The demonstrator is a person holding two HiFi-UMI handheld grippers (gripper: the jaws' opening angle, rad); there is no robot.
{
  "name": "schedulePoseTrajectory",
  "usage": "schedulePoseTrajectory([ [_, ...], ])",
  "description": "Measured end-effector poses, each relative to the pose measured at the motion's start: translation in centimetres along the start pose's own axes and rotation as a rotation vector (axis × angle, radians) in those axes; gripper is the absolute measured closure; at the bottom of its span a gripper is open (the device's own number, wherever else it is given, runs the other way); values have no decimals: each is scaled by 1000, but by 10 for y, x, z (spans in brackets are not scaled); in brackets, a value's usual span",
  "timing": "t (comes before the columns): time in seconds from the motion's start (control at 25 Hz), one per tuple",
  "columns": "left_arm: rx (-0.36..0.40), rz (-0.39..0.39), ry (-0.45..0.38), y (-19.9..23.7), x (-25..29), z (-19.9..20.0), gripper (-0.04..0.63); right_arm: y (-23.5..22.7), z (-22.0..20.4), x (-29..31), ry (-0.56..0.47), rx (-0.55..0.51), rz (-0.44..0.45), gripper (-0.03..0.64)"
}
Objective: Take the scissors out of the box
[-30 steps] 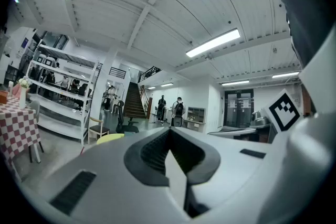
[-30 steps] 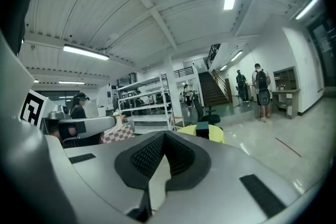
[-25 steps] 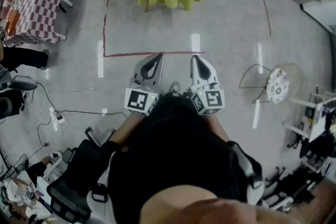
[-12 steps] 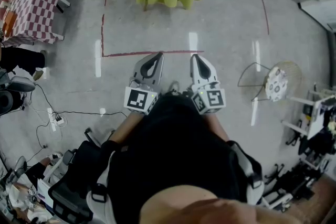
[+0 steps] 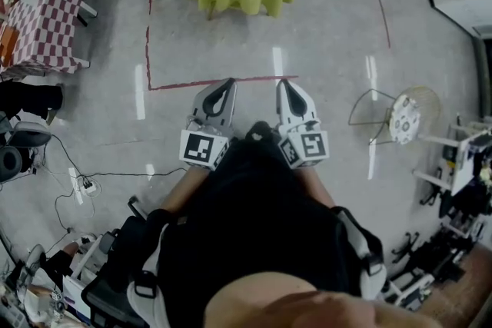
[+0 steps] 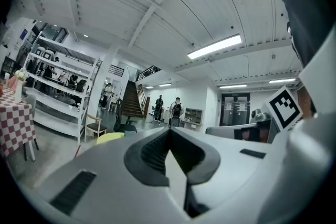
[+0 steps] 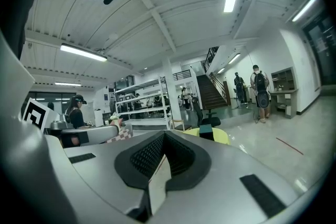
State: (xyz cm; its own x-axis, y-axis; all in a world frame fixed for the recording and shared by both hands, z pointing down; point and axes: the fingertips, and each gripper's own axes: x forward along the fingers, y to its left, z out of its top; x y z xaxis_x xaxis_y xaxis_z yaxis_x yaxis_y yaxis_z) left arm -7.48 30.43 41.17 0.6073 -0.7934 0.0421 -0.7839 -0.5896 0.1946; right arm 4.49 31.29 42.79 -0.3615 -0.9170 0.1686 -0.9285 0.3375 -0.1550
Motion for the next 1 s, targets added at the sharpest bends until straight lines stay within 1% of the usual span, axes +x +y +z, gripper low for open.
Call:
schedulePoseTrajectory([
  [0.32, -14, -15, 30, 21, 5, -12, 597, 8, -8, 24, 11, 5, -4, 618],
  [0.56, -19, 10, 33, 45, 26, -15, 597, 0, -10, 57, 11, 11, 18, 618],
  [0.76, -3, 24, 46, 64, 60, -12, 598, -20, -3, 94, 6, 20, 35, 620],
  [1.0, 2, 39, 55, 89, 121, -4, 598, -57, 12, 150, 5, 30, 45, 618],
])
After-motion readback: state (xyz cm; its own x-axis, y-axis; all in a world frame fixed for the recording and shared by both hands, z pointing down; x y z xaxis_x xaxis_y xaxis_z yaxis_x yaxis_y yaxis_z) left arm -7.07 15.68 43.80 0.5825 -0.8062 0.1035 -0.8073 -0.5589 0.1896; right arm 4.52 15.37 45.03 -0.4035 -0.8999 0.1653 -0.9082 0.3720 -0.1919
